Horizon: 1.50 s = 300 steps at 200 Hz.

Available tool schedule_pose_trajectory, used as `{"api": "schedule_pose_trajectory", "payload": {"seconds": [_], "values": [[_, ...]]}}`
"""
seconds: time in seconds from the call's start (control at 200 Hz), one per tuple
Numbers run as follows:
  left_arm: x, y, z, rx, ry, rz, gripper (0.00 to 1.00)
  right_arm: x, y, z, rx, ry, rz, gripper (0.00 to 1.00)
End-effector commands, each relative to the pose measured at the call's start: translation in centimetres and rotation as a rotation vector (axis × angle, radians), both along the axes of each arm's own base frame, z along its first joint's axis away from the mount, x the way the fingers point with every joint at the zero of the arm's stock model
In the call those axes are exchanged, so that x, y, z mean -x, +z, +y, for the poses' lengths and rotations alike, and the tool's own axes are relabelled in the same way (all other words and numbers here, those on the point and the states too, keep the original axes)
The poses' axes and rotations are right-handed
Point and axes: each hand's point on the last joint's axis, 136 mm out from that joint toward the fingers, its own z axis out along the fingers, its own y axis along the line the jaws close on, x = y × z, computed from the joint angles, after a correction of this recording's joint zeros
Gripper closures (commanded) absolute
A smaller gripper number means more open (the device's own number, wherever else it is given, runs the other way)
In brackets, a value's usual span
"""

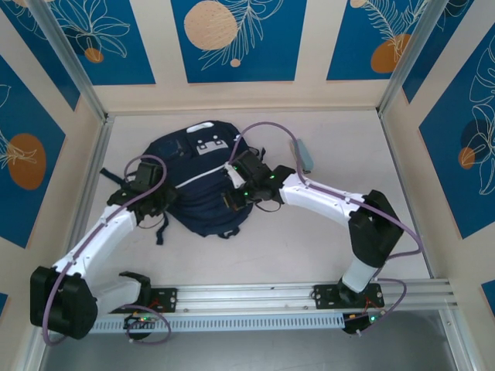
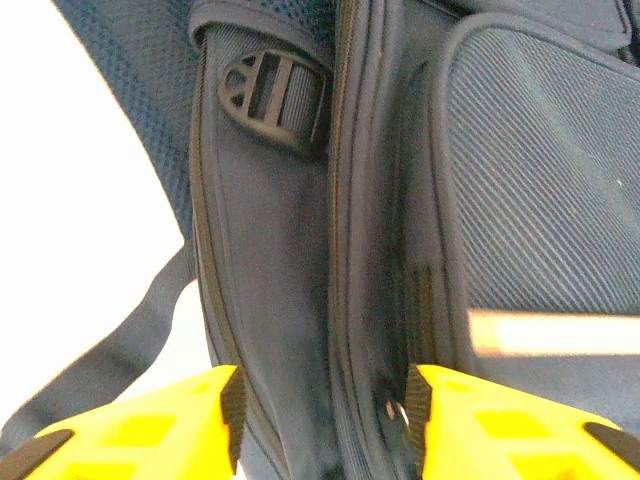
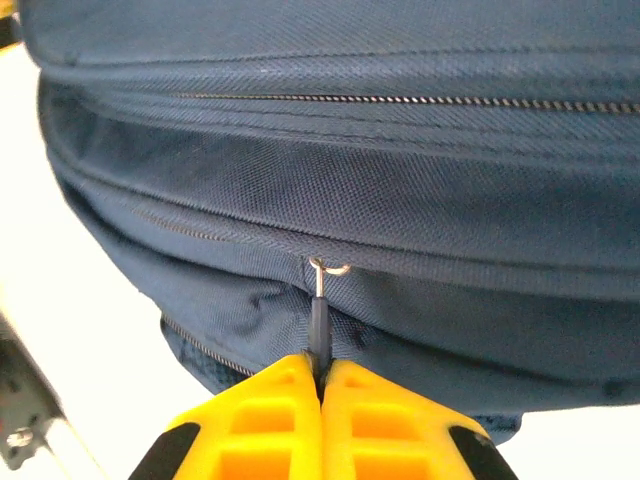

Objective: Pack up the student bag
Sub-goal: Zip the student bag at the center of the table.

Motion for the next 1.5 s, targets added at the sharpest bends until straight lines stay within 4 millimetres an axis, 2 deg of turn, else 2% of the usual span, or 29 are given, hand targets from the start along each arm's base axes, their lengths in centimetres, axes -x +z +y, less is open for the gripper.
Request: {"api": "schedule_pose_trajectory", "payload": {"seconds": [0.0, 0.11, 0.35, 0.53, 0.64, 0.835, 1.005, 1.18, 1.33, 1.495], "values": [[2.1, 1.8, 2.2, -0.051, 0.002, 0.015, 0.48, 1.3, 3.6, 5.7, -0.205, 0.113, 0.035, 1.0], [2.4, 3.0, 2.0, 0.013, 0.024, -0.024, 0.46, 0.8, 3.5, 8.1, -0.211, 0.127, 0.04, 1.0], [1.9, 3.6, -0.8, 0.257, 0.061, -0.063, 0.46, 0.4, 3.0, 11.1, -0.168, 0.125, 0.003, 1.0], [1.8, 3.5, -0.9, 0.314, 0.116, -0.091, 0.47, 0.9, 3.3, 11.9, -0.183, 0.142, 0.006, 1.0], [1.3, 2.7, -1.6, 0.357, 0.118, -0.076, 0.49, 1.2, 3.5, 12.0, -0.187, 0.151, 0.005, 1.0], [1.1, 1.1, -1.4, 0.373, 0.163, -0.074, 0.51, 1.9, 3.7, 12.2, -0.195, 0.168, 0.012, 1.0], [0.6, 0.3, -1.3, 0.358, 0.159, -0.068, 0.61, 2.5, 3.7, 12.1, -0.191, 0.183, 0.013, 1.0], [0.3, -0.6, -0.8, 0.302, 0.149, -0.054, 0.81, 2.3, 3.2, 10.3, -0.114, 0.14, -0.023, 1.0], [0.4, -1.1, -0.3, 0.24, 0.128, -0.036, 0.99, 1.0, 2.0, 6.5, 0.048, 0.046, -0.094, 1.0], [0.6, -1.3, -0.1, 0.193, 0.094, -0.019, 1.0, -0.2, 1.1, 1.5, 0.203, -0.077, -0.093, 1.0]]}}
